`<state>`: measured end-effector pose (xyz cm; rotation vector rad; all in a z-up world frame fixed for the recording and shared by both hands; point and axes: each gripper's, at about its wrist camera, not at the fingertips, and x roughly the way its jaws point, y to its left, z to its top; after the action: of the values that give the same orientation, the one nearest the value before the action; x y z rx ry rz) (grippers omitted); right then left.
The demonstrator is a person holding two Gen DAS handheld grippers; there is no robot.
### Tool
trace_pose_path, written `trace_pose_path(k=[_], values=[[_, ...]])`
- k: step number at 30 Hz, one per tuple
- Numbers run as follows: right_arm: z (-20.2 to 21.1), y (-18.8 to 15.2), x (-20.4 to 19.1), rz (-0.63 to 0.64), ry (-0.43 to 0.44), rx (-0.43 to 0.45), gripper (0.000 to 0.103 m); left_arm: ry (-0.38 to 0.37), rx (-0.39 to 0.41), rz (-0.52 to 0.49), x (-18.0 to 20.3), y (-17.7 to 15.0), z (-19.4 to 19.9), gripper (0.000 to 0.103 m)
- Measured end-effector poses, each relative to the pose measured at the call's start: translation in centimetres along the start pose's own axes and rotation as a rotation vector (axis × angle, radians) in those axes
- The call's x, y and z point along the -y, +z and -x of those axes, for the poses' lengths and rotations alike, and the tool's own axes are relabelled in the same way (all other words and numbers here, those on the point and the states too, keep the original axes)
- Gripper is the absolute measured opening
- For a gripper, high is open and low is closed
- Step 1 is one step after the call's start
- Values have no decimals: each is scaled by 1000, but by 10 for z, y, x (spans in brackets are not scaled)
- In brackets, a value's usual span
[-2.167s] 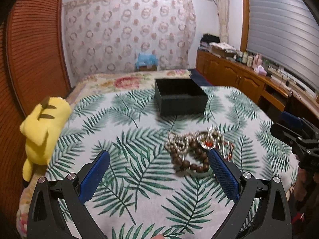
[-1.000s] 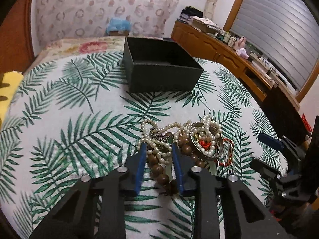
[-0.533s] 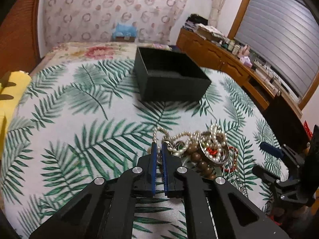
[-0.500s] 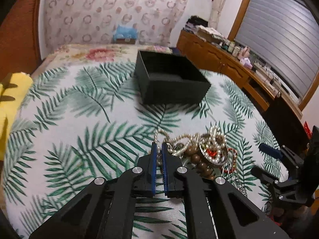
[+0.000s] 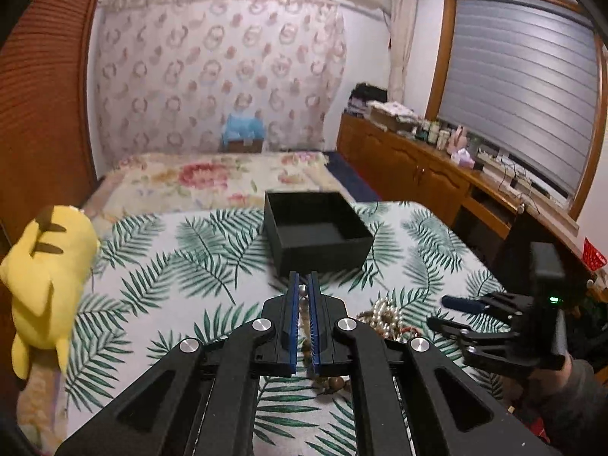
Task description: Organize jewelry
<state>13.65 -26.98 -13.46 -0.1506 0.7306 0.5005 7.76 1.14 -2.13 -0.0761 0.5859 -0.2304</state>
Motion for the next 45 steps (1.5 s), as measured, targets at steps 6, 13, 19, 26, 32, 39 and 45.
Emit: trace_pose_path(k=[6, 13, 19, 26, 32, 39, 45], values=[[-27, 15, 7, -12, 38, -65, 32, 13, 39, -3, -1, 5, 14, 4], [-56, 25, 2, 17, 64, -153, 25, 20, 48, -9, -1, 5, 18, 4], [-63, 32, -8, 72, 25, -198, 25, 20, 43, -8, -1, 5, 18, 4], [-70, 39, -12, 72, 28, -216, 25, 17, 21, -9, -3, -1, 11, 4], [-73, 43, -15, 120, 12, -250, 20, 21, 15, -12, -2, -2, 8, 4], [-70, 44, -1, 111, -9, -253, 8, 25, 15, -18, -2, -3, 7, 4], [-43, 58, 2, 107, -27, -145, 8, 27, 18, -20, -3, 0, 7, 4]])
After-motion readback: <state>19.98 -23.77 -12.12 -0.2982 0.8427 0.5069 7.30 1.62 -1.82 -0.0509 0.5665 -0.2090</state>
